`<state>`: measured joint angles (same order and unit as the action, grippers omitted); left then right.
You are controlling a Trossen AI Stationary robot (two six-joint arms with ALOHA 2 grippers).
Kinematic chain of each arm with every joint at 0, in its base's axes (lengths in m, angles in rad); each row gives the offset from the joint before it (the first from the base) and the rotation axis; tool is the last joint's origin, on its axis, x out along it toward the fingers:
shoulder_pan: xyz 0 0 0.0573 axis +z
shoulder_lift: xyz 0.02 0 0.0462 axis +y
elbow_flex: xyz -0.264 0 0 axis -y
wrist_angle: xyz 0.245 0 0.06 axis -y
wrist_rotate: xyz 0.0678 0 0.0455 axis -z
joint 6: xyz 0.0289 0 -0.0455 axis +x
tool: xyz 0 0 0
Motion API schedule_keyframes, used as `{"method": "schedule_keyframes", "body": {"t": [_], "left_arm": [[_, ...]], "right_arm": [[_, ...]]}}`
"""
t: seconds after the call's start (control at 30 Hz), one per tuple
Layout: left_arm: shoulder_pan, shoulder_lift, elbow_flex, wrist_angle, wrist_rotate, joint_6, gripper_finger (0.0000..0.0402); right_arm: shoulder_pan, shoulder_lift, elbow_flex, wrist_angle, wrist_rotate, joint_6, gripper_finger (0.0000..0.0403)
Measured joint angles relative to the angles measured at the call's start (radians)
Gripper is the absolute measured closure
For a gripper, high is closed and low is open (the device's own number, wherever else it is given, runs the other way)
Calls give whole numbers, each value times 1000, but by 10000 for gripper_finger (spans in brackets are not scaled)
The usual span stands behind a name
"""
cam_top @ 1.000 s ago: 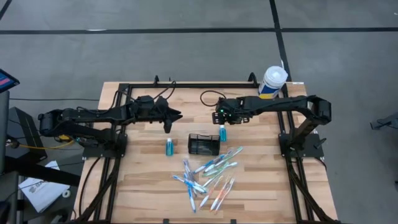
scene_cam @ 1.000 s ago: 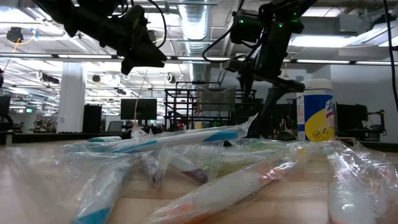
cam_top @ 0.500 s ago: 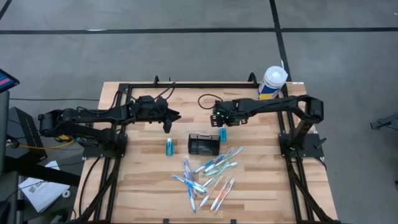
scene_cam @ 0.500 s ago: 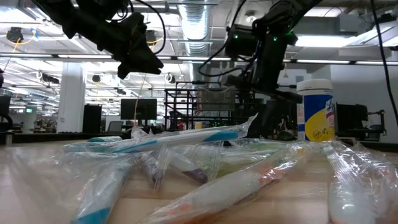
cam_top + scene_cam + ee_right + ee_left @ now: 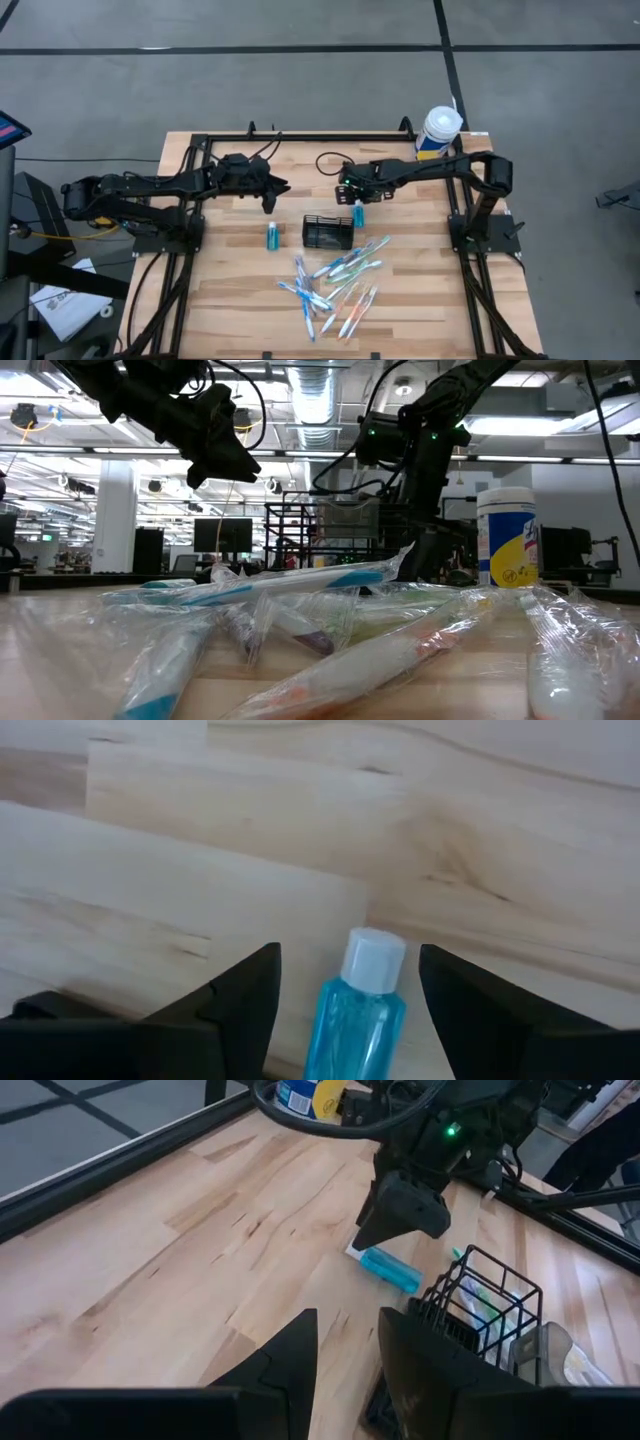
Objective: Pick & Place toothbrushing station
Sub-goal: Put the blue mouthwash into the black wire organizer
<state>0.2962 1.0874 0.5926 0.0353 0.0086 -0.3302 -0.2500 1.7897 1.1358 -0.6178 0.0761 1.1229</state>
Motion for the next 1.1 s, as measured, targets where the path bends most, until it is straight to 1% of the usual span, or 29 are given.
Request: {"method": "schedule_keyframes", "body": {"t": [0.27, 0.37, 0.57, 0.8, 1.1], "left_arm": [[0, 0, 0, -3, 0, -12, 298], [0, 0, 0, -4, 0, -17, 298], [0, 0, 0, -5, 0, -18, 298], [0, 0, 0, -14, 0, -18, 298], [0, 0, 0, -22, 0, -18, 298]], "right_arm": [[2, 0, -1, 0, 14, -8, 209], [11, -2, -34, 52, 4, -4, 216], [32, -1, -97, 92, -42, 28, 212], [40, -3, -144, 148, -42, 56, 205], [31, -3, -148, 168, -24, 56, 221]]}}
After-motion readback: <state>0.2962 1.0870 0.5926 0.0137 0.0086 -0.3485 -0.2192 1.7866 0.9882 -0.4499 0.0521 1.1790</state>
